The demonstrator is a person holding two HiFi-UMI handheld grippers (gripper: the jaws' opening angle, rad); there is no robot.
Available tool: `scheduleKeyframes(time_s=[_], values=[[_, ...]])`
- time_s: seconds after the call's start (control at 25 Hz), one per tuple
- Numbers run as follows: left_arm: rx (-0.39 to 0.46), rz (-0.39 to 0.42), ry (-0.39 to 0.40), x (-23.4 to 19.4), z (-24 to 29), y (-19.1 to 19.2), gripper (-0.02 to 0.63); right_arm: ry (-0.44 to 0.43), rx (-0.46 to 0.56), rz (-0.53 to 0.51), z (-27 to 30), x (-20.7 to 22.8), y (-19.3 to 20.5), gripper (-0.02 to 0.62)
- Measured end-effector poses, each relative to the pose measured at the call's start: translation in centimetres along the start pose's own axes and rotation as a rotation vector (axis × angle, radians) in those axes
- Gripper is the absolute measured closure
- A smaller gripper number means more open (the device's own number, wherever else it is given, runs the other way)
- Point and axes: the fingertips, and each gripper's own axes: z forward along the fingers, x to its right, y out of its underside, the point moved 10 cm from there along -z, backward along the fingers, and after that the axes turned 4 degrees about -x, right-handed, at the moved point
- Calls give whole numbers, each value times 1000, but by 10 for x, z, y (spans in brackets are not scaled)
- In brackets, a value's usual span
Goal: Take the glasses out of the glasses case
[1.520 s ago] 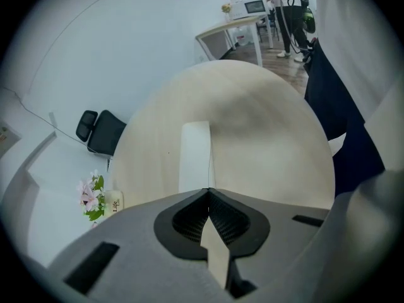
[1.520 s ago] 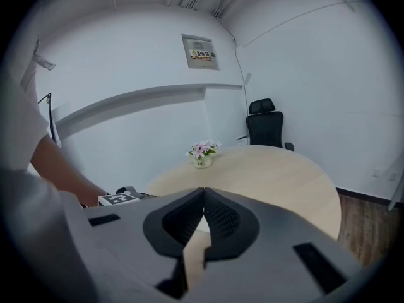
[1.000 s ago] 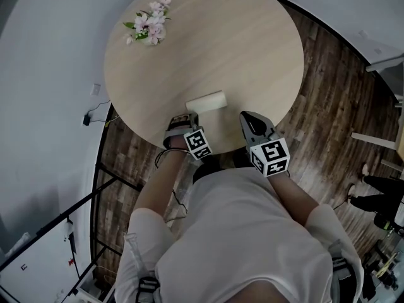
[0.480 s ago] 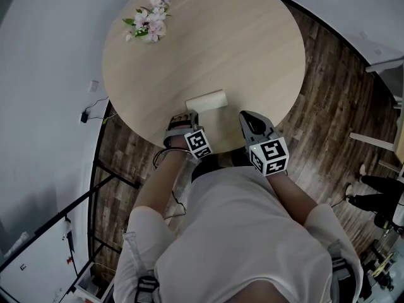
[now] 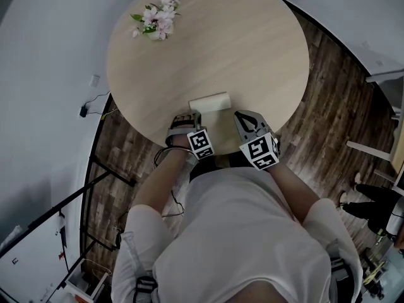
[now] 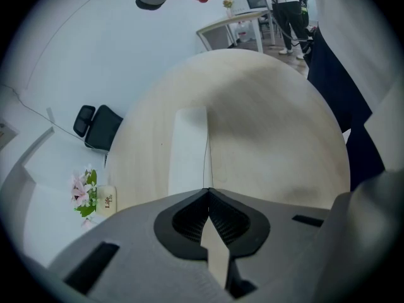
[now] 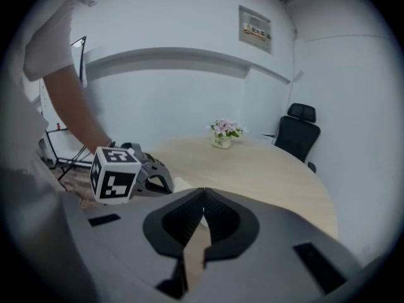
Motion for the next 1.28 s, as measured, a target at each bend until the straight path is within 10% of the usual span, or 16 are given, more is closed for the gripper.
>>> scheduleKeyframes(time_s=[0.6, 0.84, 1.28], values=[[-15, -42, 86, -7, -1, -2, 601, -132, -280, -641, 69, -21, 5, 580], [-33, -42, 202, 2, 6, 1, 611, -189, -363, -679, 90, -21, 6, 482], [-2, 4, 125, 10, 4, 3, 611, -220, -444, -759, 111, -20, 11, 348]])
